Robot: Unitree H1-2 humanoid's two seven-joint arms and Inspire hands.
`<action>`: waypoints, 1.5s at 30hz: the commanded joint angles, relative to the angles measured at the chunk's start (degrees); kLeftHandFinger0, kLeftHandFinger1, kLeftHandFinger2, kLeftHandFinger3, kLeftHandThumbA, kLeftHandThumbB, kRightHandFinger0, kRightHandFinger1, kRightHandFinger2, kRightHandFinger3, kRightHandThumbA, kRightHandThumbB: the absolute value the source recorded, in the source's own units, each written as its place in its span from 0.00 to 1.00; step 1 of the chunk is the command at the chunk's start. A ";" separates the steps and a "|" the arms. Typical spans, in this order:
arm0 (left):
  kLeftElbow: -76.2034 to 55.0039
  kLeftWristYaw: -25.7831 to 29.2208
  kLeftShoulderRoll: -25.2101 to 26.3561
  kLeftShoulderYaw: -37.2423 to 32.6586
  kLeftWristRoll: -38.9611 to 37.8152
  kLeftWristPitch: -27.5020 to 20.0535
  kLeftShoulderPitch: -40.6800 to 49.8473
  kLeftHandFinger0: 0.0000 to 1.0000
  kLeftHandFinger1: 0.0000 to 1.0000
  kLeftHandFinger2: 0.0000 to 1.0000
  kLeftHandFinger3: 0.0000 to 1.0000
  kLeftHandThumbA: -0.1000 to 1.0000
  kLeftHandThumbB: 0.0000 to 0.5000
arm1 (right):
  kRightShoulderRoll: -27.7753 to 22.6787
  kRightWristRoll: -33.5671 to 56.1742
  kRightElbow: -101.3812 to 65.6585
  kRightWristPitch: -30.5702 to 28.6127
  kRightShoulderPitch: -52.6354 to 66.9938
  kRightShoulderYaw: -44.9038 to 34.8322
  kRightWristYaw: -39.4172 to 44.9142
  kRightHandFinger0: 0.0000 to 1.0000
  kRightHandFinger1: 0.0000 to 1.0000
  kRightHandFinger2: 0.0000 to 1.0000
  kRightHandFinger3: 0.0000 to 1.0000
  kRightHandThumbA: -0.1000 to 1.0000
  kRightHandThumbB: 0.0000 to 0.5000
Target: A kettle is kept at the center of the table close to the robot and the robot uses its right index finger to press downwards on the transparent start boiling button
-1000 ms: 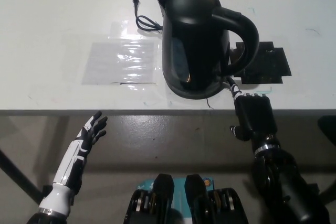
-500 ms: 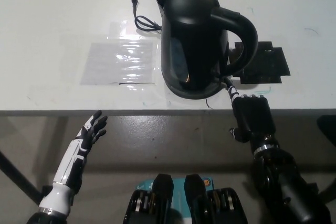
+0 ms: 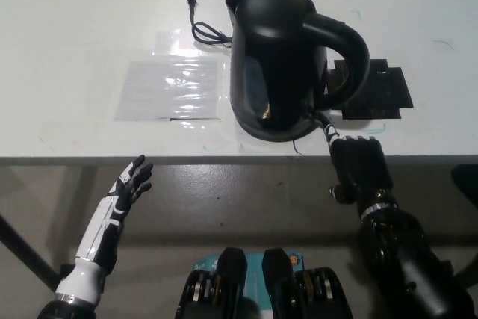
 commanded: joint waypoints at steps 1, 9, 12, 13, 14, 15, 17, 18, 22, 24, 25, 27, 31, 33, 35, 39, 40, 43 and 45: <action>-1.67 -0.40 0.86 0.22 -0.42 -1.22 -0.90 1.00 1.00 1.00 1.00 1.00 0.62 | -0.77 0.81 -3.82 0.10 1.10 0.16 2.54 0.00 0.00 0.01 1.00 1.00 0.64; -1.28 -0.37 1.04 0.24 -0.15 -1.67 -0.79 1.00 1.00 1.00 1.00 1.00 0.63 | -1.23 3.17 -19.37 -4.20 6.85 -3.03 -1.75 0.00 0.00 0.00 1.00 1.00 0.62; -1.05 -0.35 0.97 0.23 -0.15 -1.94 -0.62 1.00 1.00 1.00 1.00 1.00 0.62 | -1.58 3.26 -25.70 -5.83 9.70 -3.62 -2.53 0.00 0.00 0.00 1.00 1.00 0.60; -1.02 -0.35 0.96 0.20 -0.10 -1.86 -0.63 1.00 1.00 1.00 1.00 1.00 0.62 | -1.58 3.22 -26.73 -5.81 10.13 -3.78 -2.11 0.00 0.00 0.00 1.00 1.00 0.61; -1.08 -0.38 0.99 0.14 -0.02 -1.65 -0.62 1.00 1.00 1.00 1.00 1.00 0.63 | -1.63 3.25 -28.43 -5.84 10.84 -3.97 -1.55 0.00 0.00 0.00 1.00 1.00 0.59; -1.15 -0.43 1.05 0.08 0.06 -1.57 -0.56 1.00 1.00 1.00 1.00 1.00 0.62 | -1.72 3.50 -29.74 -6.41 11.63 -4.18 -1.68 0.00 0.00 0.00 1.00 1.00 0.59; -1.04 -0.44 1.06 0.06 0.09 -1.76 -0.53 1.00 1.00 1.00 1.00 1.00 0.61 | -1.78 3.79 -31.29 -7.08 12.63 -4.50 -1.60 0.00 0.00 0.00 1.00 1.00 0.60; -0.94 -0.49 1.07 0.07 0.02 -2.00 -0.57 1.00 1.00 1.00 1.00 1.00 0.60 | -1.76 4.09 -32.61 -7.23 13.31 -4.79 -1.08 0.00 0.00 0.00 1.00 1.00 0.62; -0.90 -0.52 0.90 -0.15 0.15 -1.73 -0.71 1.00 1.00 1.00 1.00 1.00 0.61 | -1.66 9.20 -36.65 -11.17 16.67 -6.77 -2.16 0.00 0.02 0.02 1.00 1.00 0.61; -0.83 -0.53 0.87 -0.08 -0.13 -1.80 -0.71 1.00 1.00 1.00 1.00 1.00 0.61 | -1.56 12.45 -38.10 -14.23 18.37 -7.94 -3.55 0.00 0.14 0.19 1.00 1.00 0.59; -1.07 -0.40 0.82 -0.03 -0.06 -1.28 -0.64 1.00 1.00 1.00 1.00 1.00 0.62 | -1.89 14.87 -38.90 -16.95 19.69 -8.85 -4.64 0.12 0.25 0.32 1.00 1.00 0.57; -0.70 -0.52 1.07 0.14 -0.27 -1.56 -1.07 1.00 1.00 1.00 1.00 1.00 0.61 | -2.12 23.56 -37.91 -23.52 21.30 -11.03 -5.49 0.68 0.80 0.90 1.00 1.00 0.57; -0.75 -0.58 0.95 -0.06 -0.13 -1.80 -0.59 1.00 1.00 1.00 1.00 1.00 0.62 | -1.05 36.69 -32.36 -33.80 23.95 -14.61 -6.83 1.00 1.00 1.00 1.00 1.00 0.69; -0.62 -0.54 0.99 -0.12 0.11 -2.04 -0.55 1.00 1.00 1.00 1.00 1.00 0.62 | -0.36 41.32 -29.31 -38.23 24.76 -16.34 -7.37 1.00 1.00 1.00 1.00 1.00 0.69; -0.59 -0.59 1.01 -0.11 0.01 -2.01 -0.53 1.00 1.00 1.00 1.00 1.00 0.61 | -0.18 43.52 -26.81 -40.82 25.47 -17.89 -7.80 1.00 1.00 1.00 1.00 1.00 0.72; -0.60 -0.91 1.00 -0.29 -0.27 -2.21 -0.32 1.00 1.00 1.00 1.00 1.00 0.60 | -0.48 44.58 -23.67 -43.58 26.12 -19.47 -8.51 1.00 1.00 1.00 1.00 1.00 0.67; -0.56 -0.87 1.03 -0.31 -0.14 -2.17 -0.30 1.00 1.00 1.00 1.00 1.00 0.59 | -0.56 44.66 -22.63 -43.58 26.03 -19.66 -8.83 1.00 1.00 1.00 1.00 1.00 0.68; -0.50 -0.90 0.89 -0.47 -0.07 -2.10 0.13 1.00 1.00 1.00 1.00 1.00 0.63 | -0.39 45.92 -20.67 -43.58 26.35 -20.09 -8.26 1.00 1.00 1.00 1.00 1.00 0.65; -0.60 -0.79 0.76 -0.49 0.02 -2.05 0.29 1.00 1.00 1.00 1.00 1.00 0.63 | -0.13 46.66 -19.07 -43.58 26.16 -20.51 -7.87 1.00 1.00 1.00 1.00 1.00 0.64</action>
